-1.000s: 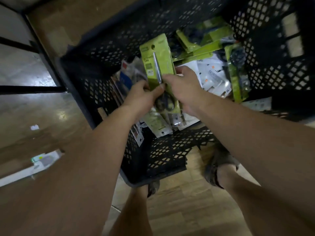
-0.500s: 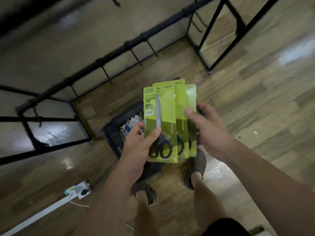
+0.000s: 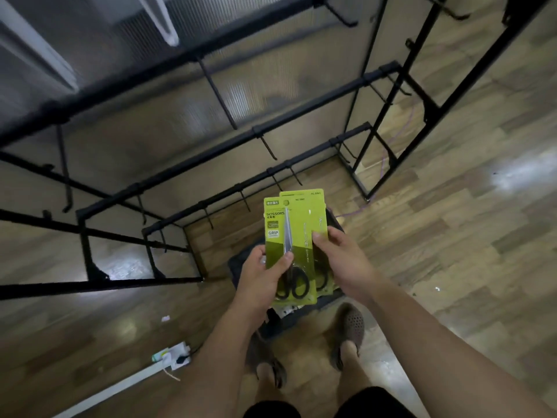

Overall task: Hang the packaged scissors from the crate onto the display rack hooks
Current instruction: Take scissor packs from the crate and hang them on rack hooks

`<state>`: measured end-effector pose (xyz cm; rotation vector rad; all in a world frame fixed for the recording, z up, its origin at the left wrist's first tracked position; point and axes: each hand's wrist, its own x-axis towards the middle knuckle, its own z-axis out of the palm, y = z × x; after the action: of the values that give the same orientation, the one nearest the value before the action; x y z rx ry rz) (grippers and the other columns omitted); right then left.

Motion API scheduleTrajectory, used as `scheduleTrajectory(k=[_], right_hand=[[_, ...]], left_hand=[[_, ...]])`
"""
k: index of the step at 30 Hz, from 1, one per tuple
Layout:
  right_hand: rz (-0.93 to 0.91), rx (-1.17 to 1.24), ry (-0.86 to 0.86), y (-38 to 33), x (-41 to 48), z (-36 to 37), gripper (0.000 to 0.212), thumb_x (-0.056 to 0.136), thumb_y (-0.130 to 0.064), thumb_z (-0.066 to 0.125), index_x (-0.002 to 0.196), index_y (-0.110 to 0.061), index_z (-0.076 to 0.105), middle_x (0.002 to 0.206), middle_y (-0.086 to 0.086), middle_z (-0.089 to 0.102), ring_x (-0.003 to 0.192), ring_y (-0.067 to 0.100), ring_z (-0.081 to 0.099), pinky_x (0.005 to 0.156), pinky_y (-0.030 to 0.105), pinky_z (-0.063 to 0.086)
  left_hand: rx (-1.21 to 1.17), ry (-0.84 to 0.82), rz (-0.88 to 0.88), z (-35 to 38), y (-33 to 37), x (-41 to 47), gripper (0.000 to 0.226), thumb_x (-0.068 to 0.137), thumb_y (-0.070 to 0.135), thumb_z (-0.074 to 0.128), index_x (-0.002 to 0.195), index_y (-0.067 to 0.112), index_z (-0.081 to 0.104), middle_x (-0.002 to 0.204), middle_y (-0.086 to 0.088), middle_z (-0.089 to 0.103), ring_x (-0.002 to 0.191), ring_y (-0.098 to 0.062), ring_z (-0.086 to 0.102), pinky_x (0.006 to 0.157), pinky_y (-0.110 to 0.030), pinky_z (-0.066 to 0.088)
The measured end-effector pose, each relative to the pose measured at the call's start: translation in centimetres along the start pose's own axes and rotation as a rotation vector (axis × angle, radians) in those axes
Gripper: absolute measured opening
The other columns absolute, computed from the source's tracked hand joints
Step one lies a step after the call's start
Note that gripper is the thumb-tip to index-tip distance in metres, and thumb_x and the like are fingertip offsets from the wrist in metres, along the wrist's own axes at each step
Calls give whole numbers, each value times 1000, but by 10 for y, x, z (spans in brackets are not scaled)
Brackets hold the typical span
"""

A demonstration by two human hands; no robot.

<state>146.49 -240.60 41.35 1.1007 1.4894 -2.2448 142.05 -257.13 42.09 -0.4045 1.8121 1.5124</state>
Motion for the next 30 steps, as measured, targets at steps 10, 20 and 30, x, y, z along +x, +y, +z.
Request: scheduleTrajectory(k=[10,20,30], right_hand=[[-326,-136,111,-124,-103,-4,17,103,-16,58,117,-15,68,102,2,79,91,18,76,74,29,58],[-536,-252,-304,-227,-193,91,19,98,-2,60,116,-6,62,105,15,74,97,33,73,84,45,61],[-657,-261,-363,-215,-214,259,2,97,-11,67,99,-11,67,97,16,75,82,37,66,81,49,53]], left_hand=[[-70,117,258,-39,100,-112,21,97,17,69,117,19,65,104,2,79,93,-16,76,81,-35,60],[-232,322,626,-112,193,-219,22,100,14,62,121,15,61,108,-9,78,102,-28,74,86,-40,61],[-318,388,778,-250,201,-246,15,99,12,63,113,11,69,99,-9,78,88,-25,73,81,-37,58]])
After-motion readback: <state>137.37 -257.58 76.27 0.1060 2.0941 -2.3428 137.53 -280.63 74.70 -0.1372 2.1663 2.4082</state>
